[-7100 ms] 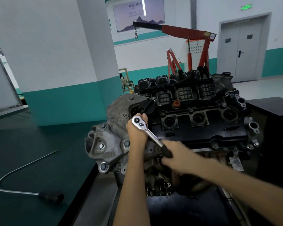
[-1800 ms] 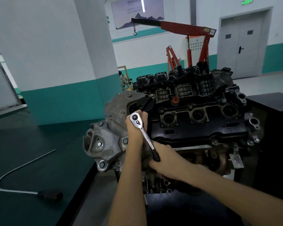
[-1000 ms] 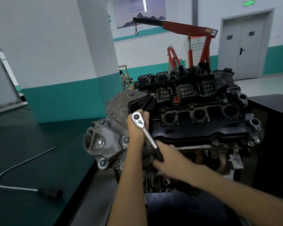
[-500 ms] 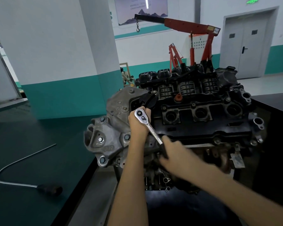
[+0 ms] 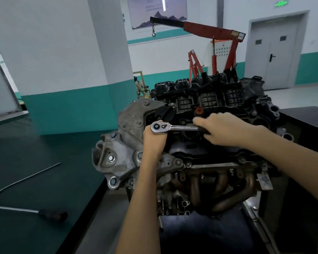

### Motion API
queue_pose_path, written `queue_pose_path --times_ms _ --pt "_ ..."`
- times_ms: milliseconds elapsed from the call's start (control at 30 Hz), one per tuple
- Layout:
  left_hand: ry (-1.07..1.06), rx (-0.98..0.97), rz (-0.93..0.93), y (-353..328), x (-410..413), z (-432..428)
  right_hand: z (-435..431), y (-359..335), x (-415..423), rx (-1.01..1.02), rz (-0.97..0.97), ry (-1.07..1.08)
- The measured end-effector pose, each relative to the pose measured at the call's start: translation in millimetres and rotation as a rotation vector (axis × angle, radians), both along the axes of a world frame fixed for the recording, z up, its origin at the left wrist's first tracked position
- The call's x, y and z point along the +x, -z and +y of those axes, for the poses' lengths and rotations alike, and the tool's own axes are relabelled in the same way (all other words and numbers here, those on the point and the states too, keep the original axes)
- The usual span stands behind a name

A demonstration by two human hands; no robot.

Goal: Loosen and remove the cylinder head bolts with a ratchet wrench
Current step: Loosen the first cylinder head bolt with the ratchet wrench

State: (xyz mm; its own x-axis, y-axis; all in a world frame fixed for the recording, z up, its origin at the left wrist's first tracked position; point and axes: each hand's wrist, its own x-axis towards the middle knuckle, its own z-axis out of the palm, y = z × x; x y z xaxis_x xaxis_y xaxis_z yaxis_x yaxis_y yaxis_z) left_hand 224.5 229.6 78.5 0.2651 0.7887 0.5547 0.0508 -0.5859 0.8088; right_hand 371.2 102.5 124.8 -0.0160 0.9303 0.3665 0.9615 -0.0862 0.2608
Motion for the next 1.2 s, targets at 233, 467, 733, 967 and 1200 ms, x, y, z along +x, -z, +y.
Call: queue_pose_path --times_ms 233,467,733,967,1200 --pt "-0.047 -0.098 -0.099 -3 5 -5 -13 76 -62 0.086 0.579 0.022" --pt "-0.096 0.003 -0.046 0 2 -6 3 119 -133 0.253 1.221 -0.155" --pt "0.011 -0.017 -0.159 5 -4 -7 -4 34 -23 0.021 0.270 -0.011" --pt "0.004 -0.060 -0.172 2 0 -8 -2 32 -23 0.107 0.235 0.042" --pt "-0.093 0.065 -0.127 4 1 -6 2 121 -125 0.232 1.121 -0.118"
